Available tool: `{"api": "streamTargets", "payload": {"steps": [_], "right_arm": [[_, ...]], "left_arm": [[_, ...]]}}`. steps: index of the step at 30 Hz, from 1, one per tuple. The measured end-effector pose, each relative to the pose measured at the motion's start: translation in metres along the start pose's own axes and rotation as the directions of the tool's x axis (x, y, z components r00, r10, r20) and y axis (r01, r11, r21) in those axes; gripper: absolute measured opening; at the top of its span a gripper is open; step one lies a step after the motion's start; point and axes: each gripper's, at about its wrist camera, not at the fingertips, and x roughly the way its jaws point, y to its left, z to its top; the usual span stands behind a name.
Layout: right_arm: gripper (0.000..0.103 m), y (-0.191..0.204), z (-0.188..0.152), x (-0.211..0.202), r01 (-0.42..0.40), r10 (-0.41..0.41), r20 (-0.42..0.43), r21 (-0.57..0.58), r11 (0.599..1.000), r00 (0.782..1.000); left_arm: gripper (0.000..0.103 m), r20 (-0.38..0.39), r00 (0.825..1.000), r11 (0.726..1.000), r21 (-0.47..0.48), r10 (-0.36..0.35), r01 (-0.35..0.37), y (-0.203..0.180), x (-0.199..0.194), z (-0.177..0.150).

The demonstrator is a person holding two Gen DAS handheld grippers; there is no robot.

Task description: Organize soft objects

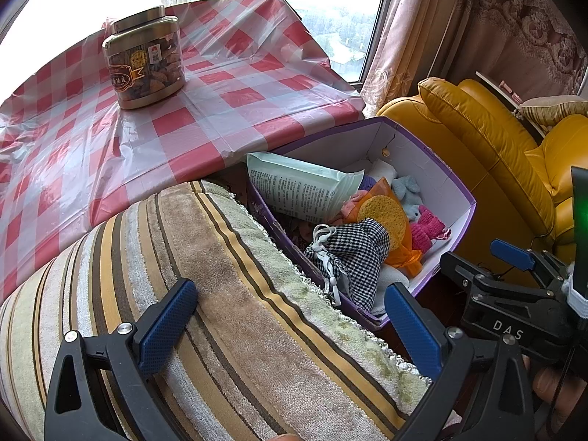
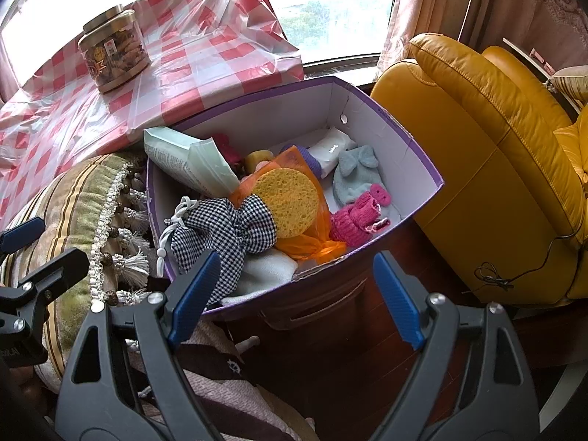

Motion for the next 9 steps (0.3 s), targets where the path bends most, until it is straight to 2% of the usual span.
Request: {"api": "streamTargets", "payload": {"steps": [5,9], "right_arm": [[0.087,-0.0009,-0.0015,0.0013,0.0,0.0,-0.006,0.01,1.0,1.0],[0.087,0.0015,-0.001,0.0004,0.008,-0.008,-0.008,0.009,1.0,1.0]], "left_arm": [[0.103,0.0,1.0,1.0,0.026,0.004,-0.004,-0.0021,0.0016,0.0001],[0.103,0.001,0.998,0.997,0.042,-0.058,0.058,-0.0016,0.0017,0.0059]]}}
